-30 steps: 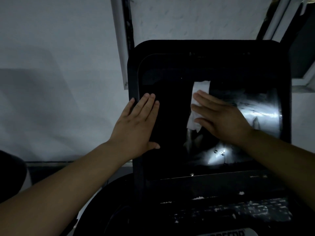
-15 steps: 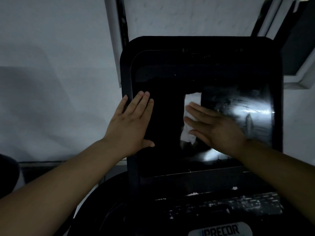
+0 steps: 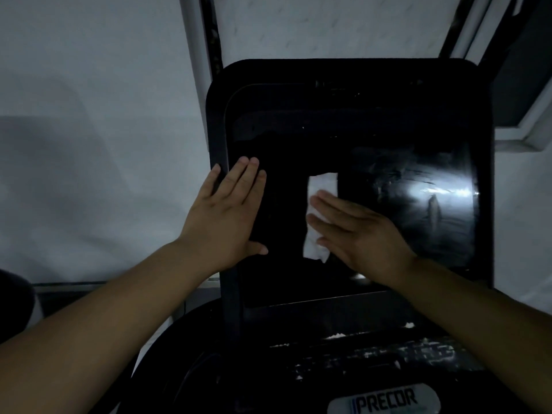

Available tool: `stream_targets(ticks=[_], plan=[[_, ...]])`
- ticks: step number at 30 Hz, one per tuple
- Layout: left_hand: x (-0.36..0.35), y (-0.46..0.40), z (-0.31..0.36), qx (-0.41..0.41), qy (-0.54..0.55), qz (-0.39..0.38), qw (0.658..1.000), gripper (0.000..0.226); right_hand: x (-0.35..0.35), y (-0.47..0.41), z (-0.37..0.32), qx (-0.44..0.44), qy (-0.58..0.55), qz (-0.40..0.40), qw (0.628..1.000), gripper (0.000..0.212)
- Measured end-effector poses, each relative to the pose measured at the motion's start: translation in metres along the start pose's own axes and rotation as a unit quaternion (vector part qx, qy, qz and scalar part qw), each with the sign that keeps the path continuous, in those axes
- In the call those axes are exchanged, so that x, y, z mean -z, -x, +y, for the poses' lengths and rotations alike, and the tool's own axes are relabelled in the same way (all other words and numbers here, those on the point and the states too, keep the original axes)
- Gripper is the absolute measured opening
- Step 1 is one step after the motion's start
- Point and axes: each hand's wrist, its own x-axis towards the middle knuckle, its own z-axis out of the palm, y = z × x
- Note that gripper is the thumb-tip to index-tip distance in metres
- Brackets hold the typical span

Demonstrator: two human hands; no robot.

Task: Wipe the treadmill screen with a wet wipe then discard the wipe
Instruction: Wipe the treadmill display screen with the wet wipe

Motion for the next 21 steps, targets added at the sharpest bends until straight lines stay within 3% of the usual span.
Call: stream_targets(ticks=[6,14,17,21], plan=[[0.001,-0.001,0.000,0.006,-0.014,-0.012,1.000,0.131,0.012,0.020,0.007,-0.040,0.017,-0.011,0.999,0.035],[0.001,0.000,0.000,-0.005,-0.004,0.001,1.000,0.130,-0.030,-0.008,-0.067,-0.007,-0.018,0.010,1.000,0.039],[0.002,0.000,-0.001,-0.004,-0.005,-0.006,1.000,0.131,-0.016,0.001,-0.050,0.009,-0.014,-0.005,1.000,0.037],[0.001,0.000,-0.001,0.000,-0.002,-0.010,1.000,0.131,0.008,0.040,-0.021,-0.038,0.006,-0.016,0.999,0.038]])
